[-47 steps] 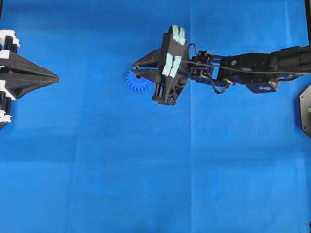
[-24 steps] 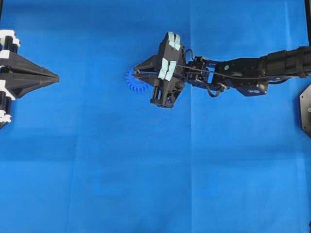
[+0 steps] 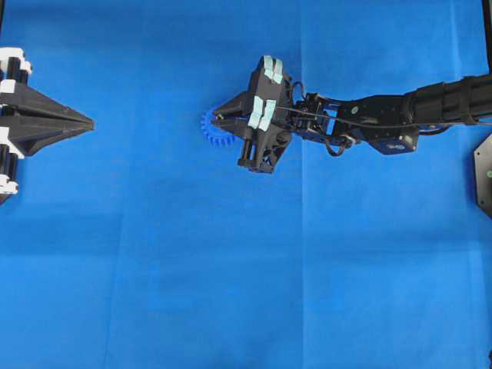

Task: Insert the shaft placed at a random location into the center hole of the small gear at another random location.
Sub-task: 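Align the shaft tip over the gear's center hole with the right gripper, then lower the shaft into the gear hole and open the right gripper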

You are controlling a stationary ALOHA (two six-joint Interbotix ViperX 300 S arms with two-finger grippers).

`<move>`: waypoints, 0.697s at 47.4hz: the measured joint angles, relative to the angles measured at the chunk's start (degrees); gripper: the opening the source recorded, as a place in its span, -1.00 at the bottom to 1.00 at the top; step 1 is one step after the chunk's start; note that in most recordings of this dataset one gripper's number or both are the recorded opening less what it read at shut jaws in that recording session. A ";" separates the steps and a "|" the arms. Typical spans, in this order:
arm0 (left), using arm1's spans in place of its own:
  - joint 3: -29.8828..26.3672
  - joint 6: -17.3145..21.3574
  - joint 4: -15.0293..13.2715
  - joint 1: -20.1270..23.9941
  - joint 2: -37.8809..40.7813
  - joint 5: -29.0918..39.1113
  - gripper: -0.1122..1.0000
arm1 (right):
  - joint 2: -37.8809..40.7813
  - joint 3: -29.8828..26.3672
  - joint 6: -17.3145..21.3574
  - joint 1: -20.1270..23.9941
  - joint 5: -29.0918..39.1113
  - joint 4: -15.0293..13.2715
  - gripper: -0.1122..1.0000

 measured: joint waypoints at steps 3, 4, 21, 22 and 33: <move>0.09 0.00 0.00 0.00 0.00 0.00 -0.80 | 0.09 0.00 0.00 0.00 -0.09 0.00 -0.74; 0.09 0.00 0.00 0.00 0.00 0.00 -0.80 | 0.09 0.00 0.00 0.00 0.00 0.00 -0.74; 0.18 0.00 0.00 0.00 0.00 0.26 -0.80 | 0.09 -0.26 0.35 0.18 0.00 0.18 0.25; 0.09 0.00 0.00 0.00 0.00 0.26 -0.80 | 0.00 -0.26 0.44 0.18 0.09 0.18 0.40; 0.18 -0.62 0.00 0.00 0.00 0.26 -0.80 | -0.88 -0.35 0.44 0.44 0.62 0.18 0.58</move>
